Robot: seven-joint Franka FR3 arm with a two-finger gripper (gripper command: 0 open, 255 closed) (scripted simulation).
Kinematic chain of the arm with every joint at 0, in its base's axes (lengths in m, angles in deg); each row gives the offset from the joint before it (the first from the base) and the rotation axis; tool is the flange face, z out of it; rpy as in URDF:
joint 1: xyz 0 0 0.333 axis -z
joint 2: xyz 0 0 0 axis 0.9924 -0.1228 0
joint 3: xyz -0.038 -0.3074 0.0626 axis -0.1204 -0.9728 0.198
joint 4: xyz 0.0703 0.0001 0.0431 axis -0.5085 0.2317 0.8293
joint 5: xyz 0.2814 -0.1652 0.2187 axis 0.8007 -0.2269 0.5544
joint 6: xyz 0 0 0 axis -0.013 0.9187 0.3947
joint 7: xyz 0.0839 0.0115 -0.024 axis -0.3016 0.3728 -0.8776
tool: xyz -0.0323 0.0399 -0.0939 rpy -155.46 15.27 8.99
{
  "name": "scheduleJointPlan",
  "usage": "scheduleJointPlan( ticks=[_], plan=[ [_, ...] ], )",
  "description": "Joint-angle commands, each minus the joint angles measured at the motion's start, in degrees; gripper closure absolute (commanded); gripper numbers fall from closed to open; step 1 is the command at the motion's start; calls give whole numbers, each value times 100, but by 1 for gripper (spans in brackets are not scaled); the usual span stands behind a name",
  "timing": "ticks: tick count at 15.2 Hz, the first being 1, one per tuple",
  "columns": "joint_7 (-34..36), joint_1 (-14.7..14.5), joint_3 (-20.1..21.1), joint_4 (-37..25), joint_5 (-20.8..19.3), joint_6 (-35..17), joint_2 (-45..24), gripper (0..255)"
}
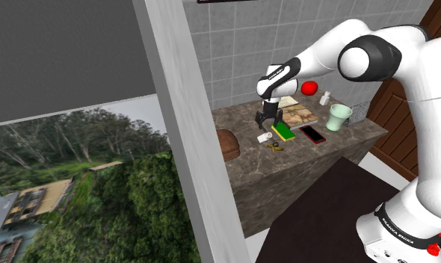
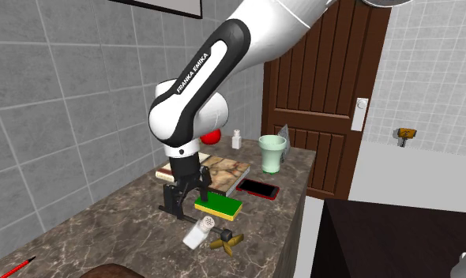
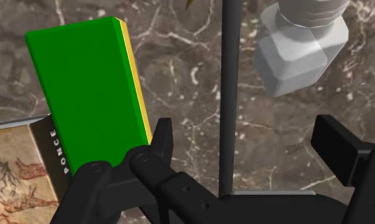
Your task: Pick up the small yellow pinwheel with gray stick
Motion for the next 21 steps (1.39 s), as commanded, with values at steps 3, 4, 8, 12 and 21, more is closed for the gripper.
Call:
scheduleJointPlan(
  ticks=[3,4,8,12,21],
  plan=[
    [-37,44,33,-152,44,-142,-291,0],
    [-44,50,41,-174,53,-182,-354,0],
    [-61,65,62,-236,73,-284,-517,0],
    [-65,70,61,-245,72,-280,-523,255],
    [-41,48,38,-162,49,-166,-326,255]
  ],
)
